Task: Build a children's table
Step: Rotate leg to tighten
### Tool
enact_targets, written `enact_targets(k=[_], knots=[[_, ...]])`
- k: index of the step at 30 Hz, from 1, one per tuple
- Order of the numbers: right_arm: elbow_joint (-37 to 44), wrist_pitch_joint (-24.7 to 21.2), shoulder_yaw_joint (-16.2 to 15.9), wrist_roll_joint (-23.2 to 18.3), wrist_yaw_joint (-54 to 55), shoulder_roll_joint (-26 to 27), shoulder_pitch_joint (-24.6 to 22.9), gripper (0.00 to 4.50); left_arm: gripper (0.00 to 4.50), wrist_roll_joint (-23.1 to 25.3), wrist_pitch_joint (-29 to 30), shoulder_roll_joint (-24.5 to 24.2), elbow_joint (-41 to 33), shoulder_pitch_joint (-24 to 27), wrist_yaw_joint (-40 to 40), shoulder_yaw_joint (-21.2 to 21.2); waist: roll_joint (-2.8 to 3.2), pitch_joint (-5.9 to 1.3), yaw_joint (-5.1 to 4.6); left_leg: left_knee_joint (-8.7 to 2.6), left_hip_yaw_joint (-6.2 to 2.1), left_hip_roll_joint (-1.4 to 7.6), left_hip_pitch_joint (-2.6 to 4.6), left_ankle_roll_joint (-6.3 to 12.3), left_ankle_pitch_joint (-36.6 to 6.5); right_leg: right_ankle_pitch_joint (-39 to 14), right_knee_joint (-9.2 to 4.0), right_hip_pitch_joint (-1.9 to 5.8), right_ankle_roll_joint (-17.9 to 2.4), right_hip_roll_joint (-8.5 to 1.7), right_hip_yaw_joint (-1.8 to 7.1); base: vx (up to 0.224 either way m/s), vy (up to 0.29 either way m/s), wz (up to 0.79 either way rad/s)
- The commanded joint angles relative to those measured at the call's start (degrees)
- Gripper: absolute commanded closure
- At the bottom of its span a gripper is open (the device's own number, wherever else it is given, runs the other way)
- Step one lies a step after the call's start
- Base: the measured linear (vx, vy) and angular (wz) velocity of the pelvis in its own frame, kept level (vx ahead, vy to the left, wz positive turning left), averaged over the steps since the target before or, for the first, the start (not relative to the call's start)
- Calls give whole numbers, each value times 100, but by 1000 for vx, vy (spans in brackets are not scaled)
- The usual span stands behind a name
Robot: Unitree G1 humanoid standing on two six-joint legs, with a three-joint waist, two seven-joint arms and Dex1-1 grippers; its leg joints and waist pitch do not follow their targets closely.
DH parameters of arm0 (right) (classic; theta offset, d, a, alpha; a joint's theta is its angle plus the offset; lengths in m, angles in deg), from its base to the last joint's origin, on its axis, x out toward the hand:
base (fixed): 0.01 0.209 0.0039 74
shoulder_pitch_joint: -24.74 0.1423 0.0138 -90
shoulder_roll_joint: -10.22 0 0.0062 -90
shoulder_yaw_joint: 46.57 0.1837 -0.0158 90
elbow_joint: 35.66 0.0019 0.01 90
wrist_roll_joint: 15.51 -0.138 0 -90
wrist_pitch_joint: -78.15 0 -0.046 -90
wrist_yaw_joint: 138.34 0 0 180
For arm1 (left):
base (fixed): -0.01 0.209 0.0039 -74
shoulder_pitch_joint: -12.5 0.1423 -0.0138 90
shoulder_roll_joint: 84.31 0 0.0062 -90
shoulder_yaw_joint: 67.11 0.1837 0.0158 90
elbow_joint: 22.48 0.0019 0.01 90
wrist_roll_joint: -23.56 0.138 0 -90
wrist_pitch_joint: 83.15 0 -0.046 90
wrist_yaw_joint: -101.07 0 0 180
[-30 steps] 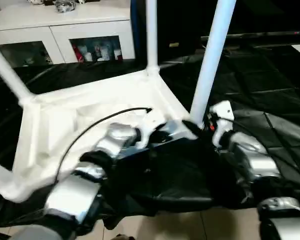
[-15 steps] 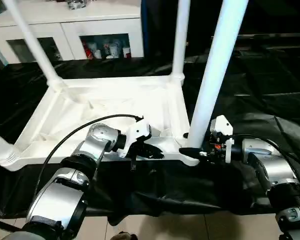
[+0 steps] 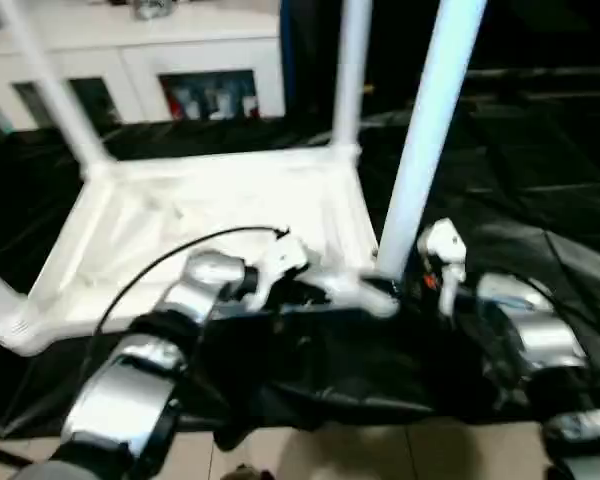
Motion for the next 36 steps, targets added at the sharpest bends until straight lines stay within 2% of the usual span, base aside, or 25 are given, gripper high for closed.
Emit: enact_targets(k=[1, 2, 6, 7, 8, 9, 10, 12, 13, 15, 16, 19, 20, 21, 22, 23, 26, 30, 31, 33, 36], knots=[[-421, -213, -47, 113, 661, 268, -131, 249, 450, -104, 49, 171, 60, -215, -725, -229, -125, -328, -17, -463, -235, 324, 198, 43, -2083, -1822, -496, 172, -1205, -304, 182, 0, 0, 0], [-517, -241, 34, 123, 1038, 390, -105, 250, 450, -84, 99, 258, 119, -271, -966, -238, -118, -329, -34, -460, -231, 316, 199, 42, -2071, -1796, -500, 156, -1189, -299, 194, 0, 0, 0], [-841, -198, 223, 197, 1991, 724, 33, 250, 450, -6, 174, 492, 253, -399, -1603, -238, -108, -344, -57, -453, -231, 302, 187, 74, -2002, -1623, -502, 175, -1167, -293, 185, 0, 0, 0], [-1028, -134, 244, 291, 2398, 899, 134, 250, 450, 68, 139, 616, 313, -446, -1842, -201, -61, -345, -59, -455, -238, 305, 183, 75, -2002, -1586, -497, 180, -1170, -303, 185, 0, 0, 0], [-1106, -108, 241, 332, 2528, 972, 182, 250, 450, 101, 108, 658, 343, -465, -1909, -180, -62, -338, -100, -472, -242, 295, 188, 42, -2099, -1575, -510, 174, -1166, -282, 169, 0, 0, 0], [-1189, 11, 125, 492, 2659, 1047, 253, 250, 450, 124, 84, 701, 381, -483, -1921, -145, -13, -342, -111, -468, -247, 291, 189, 28, -2144, -1566, -503, 177, -1173, -285, 167, 0, 0, 0], [-1195, 19, 117, 502, 2668, 1051, 258, 250, 450, 125, 83, 703, 384, -485, -1922, -142, -21, -336, -123, -474, -245, 295, 188, 17, -2197, -1573, -519, 169, -1164, -281, 165, 0, 0, 0], [-1146, 267, 29, 504, 2357, 1089, 265, 250, 450, 115, 60, 702, 417, -501, -1845, -130, 2, -335, -134, -476, -247, 290, 190, 54, -2318, -1567, -526, 183, -1144, -282, 163, 0, 0, 0], [-1068, 323, 58, 404, 2148, 1108, 242, 194, 450, 114, 39, 687, 428, -504, -1808, -126, -18, -342, -141, -471, -244, 289, 193, 79, -2344, -1521, -528, 186, -1152, -279, 161, 0, 0, 0], [-874, 354, 96, 230, 1776, 1091, 195, 178, 450, 104, -16, 637, 431, -494, -1660, -121, -25, -342, -129, -467, -242, 297, 171, 168, -2285, -1382, -510, 217, -1196, -283, 159, 0, 0, 0], [-751, 416, -30, 299, 1522, 964, 161, 178, 450, 122, -115, 579, 434, -485, -1564, -106, -37, -348, -121, -466, -246, 301, 161, 195, -2228, -1323, -500, 230, -1199, -283, 154, 0, 0, 0], [-659, 463, -142, 323, 1209, 840, 129, 138, 450, 111, -193, 517, 437, -468, -1358, -93, -40, -353, -112, -443, -231, 298, 140, 315, -2000, -1087, -475, 245, -1292, -284, 143, 0, 0, 0], [-480, 403, -238, 236, 751, 703, 63, 134, 450, 81, -256, 443, 411, -432, -1101, -80, -70, -351, -106, -426, -223, 290, 127, 378, -1937, -1135, -474, 260, -1305, -291, 139, 0, 0, 0], [-459, 396, -249, 226, 700, 688, 56, 127, 450, 78, -263, 435, 407, -428, -1073, -78, -60, -349, -91, -421, -221, 295, 131, 413, -1901, -1178, -479, 264, -1298, -294, 136, 0, 0, 0], [-221, 338, -407, 166, 157, 481, -47, 127, 450, 60, -315, 337, 368, -374, -757, -45, -67, -350, -90, -416, -222, 298, 111, 467, -1802, -1190, -474, 272, -1294, -296, 137, 0, 0, 0], [-56, 314, -523, 166, -237, 287, -124, 127, 450, 42, -340, 254, 340, -328, -507, -27, -66, -361, -56, -402, -221, 311, 121, 537, -1701, -1115, -468, 276, -1294, -294, 135, 0, 0, 0], [370, 164, -640, 30, -1105, -157, -295, 127, 450, 15, -427, 58, 277, -226, 16, 14, -64, -369, -43, -385, -214, 326, 115, 658, -1571, -834, -425, 274, -1430, -286, 132, 0, 0, 0], [556, 44, -636, -94, -1493, -348, -359, 127, 450, -21, -499, -59, 218, -158, 470, 56, -74, -363, -30, -389, -213, 331, 116, 656, -1622, -943, -427, 268, -1496, -294, 132, 0, 0, 0], [700, -89, -636, -228, -1895, -556, -412, 127, 450, -135, -488, -171, 109, -75, 1075, 59, -89, -351, -32, -402, -216, 331, 126, 626, -1671, -1059, -444, 276, -1504, -295, 133, 0, 0, 0], [824, -216, -667, -324, -2206, -735, -462, 127, 450, -229, -414, -252, 4, -14, 1548, 55, -78, -351, -19, -407, -215, 349, 132, 606, -1710, -1107, -440, 258, -1511, -295, 147, 0, 0, 0], [903, -322, -686, -324, -2384, -859, -491, 127, 450, -241, -362, -348, -61, 33, 1889, 92, -72, -357, 42, -408, -211, 367, 157, 569, -1684, -1059, -428, 237, -1550, -300, 161, 0, 0, 0]])
